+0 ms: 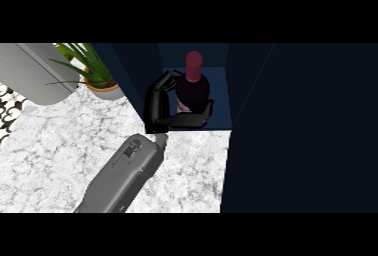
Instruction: Pick up the wine, place it into the cabinet and close the cabinet
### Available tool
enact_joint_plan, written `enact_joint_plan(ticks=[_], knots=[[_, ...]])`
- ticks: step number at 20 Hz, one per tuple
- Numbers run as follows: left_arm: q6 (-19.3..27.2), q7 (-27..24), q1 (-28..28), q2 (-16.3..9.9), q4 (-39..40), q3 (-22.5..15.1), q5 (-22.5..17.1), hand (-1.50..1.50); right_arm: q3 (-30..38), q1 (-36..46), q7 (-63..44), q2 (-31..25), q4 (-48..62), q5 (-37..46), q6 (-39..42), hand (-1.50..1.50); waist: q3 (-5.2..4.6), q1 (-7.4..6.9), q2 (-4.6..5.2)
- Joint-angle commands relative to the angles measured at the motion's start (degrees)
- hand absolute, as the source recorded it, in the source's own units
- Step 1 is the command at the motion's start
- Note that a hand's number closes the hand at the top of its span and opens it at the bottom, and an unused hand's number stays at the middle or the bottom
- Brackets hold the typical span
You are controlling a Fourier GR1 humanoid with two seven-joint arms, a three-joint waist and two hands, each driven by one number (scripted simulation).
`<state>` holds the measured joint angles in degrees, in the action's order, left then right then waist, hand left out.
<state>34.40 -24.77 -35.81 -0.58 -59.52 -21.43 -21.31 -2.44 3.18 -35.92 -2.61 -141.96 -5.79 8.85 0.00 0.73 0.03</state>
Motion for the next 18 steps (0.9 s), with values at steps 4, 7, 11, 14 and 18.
enact_joint_plan(ticks=[4,7,11,14,18], knots=[[-1.73,3.21,-5.28,0.46,4.45,3.27,-0.4,1.5,-2.79,-2.88,-3.15,1.46,-7.37,-2.07,-1.26,-1.5,0.0,-0.07,-0.09],[-5.5,1.17,-8.15,0.54,10.23,5.81,-2.34,1.5,2.18,0.15,-1.8,-0.25,-3.24,-6.4,-0.19,-1.5,0.01,0.13,0.08],[-7.77,1.72,-10.95,-0.61,14.88,8.66,-2.45,1.5,1.97,0.32,-3.55,-0.7,-4.55,-6.25,0.05,-1.5,0.0,0.16,0.08],[-6.09,0.93,-14.31,-0.55,19.64,9.49,-1.0,1.5,-1.61,-2.75,-0.47,2.27,-4.19,-2.74,-0.2,-1.5,0.01,0.51,0.16],[-6.26,-2.28,-14.12,0.56,21.77,9.4,-2.22,1.5,1.06,-0.28,-5.17,0.24,-6.51,-6.52,-0.75,-1.5,-0.01,0.39,0.1]])
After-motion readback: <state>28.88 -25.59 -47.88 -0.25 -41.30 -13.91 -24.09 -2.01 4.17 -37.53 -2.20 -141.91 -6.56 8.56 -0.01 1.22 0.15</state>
